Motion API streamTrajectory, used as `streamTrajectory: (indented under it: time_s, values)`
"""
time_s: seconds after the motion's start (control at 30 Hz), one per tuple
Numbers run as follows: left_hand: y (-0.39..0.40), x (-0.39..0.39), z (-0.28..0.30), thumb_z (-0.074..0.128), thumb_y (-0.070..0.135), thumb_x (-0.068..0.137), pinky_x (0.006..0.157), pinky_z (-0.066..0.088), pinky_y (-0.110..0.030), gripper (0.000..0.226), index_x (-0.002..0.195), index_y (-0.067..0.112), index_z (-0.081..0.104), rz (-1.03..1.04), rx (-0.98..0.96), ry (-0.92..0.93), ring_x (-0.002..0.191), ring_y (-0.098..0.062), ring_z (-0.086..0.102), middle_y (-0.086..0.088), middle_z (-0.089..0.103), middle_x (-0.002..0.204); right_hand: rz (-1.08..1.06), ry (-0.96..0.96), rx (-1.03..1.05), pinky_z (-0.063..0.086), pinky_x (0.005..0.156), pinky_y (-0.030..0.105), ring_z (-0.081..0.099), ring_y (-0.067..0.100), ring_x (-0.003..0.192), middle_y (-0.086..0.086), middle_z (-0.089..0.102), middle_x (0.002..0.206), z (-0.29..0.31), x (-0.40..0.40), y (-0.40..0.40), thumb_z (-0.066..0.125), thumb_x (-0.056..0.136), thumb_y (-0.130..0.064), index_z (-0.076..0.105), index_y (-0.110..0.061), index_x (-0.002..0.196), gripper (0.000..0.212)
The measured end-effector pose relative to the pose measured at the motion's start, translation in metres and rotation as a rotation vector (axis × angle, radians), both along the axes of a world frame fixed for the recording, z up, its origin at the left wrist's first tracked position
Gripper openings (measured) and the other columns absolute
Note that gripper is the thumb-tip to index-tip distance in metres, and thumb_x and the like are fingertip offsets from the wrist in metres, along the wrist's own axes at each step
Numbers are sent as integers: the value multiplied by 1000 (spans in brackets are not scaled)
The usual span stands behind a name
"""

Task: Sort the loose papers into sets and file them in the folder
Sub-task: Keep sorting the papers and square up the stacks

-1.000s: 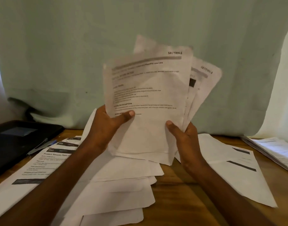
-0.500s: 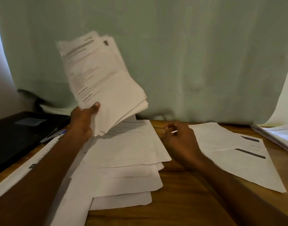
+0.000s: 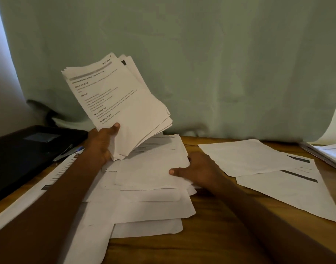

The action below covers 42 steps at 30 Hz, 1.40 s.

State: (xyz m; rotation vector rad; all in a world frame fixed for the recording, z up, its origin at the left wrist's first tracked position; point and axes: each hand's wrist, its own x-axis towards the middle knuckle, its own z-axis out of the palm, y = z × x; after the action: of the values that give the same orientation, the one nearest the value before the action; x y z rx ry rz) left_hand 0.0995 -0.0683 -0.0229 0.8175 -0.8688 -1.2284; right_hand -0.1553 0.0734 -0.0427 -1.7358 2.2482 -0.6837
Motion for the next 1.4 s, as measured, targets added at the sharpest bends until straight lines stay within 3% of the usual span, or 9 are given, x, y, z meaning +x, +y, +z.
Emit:
streamTrajectory:
  time_s: [0.1,0.17,0.3,0.47,0.57,0.83,1.0,1.17,1.4]
  values:
    - [1,-1,1,81,14,86,78,59,-47,42,126,18,66,-8,5,6,103,-25,68,-2,73,114,-13,-131,-84,49,84,28,64,24,112,1,67,127,3,-8,3,80,83,-49,63,-18,124,54]
    - [2,-2,3,79,14,87,70,61,-38,43,128,16,66,-15,-25,46,103,-22,69,-1,73,115,-100,-220,-180,53,85,33,66,25,106,2,70,120,1,-15,3,78,88,-36,68,-16,116,36]
    - [4,-4,7,73,12,91,77,62,-33,47,137,13,62,-83,-122,89,101,-16,69,-3,70,125,-162,-651,-432,59,86,42,68,20,92,2,72,107,7,-34,9,75,91,-19,69,-22,96,9]
    - [8,-8,12,70,9,91,89,58,-39,48,137,19,62,-193,-238,146,117,-23,66,-5,68,133,-157,-970,-517,58,76,34,67,19,94,0,72,105,17,-46,15,74,93,-18,68,-17,107,15]
    - [9,-9,14,74,13,86,99,54,-45,59,142,21,58,-241,-292,142,126,-26,61,-5,65,139,-161,-1006,-552,54,68,27,67,16,91,-1,72,103,21,-49,14,73,93,-18,68,-14,111,19]
    - [12,-15,17,65,8,93,109,45,-54,52,143,22,57,-279,-332,131,132,-33,56,-7,63,140,-99,-1043,-637,55,88,36,64,13,95,-6,69,105,27,-48,15,66,97,-27,63,-20,116,21]
    - [21,-19,20,72,13,85,107,48,-44,57,140,17,60,-265,-332,47,127,-27,61,-6,67,135,-91,-1060,-684,52,71,24,65,13,97,-6,69,108,27,-49,17,66,97,-27,64,-22,115,18]
    - [27,-28,25,71,8,91,103,49,-32,38,125,24,64,-149,-382,-152,107,-6,67,9,72,118,-69,-1049,-735,50,73,23,62,7,89,-13,66,99,29,-49,19,66,98,-23,61,-29,97,8]
    - [29,-41,25,68,7,95,96,50,-30,26,108,29,69,-130,-386,-236,102,-4,70,19,76,100,-50,-1059,-734,53,55,12,65,10,92,-9,69,104,30,-46,18,65,98,-24,62,-25,111,14]
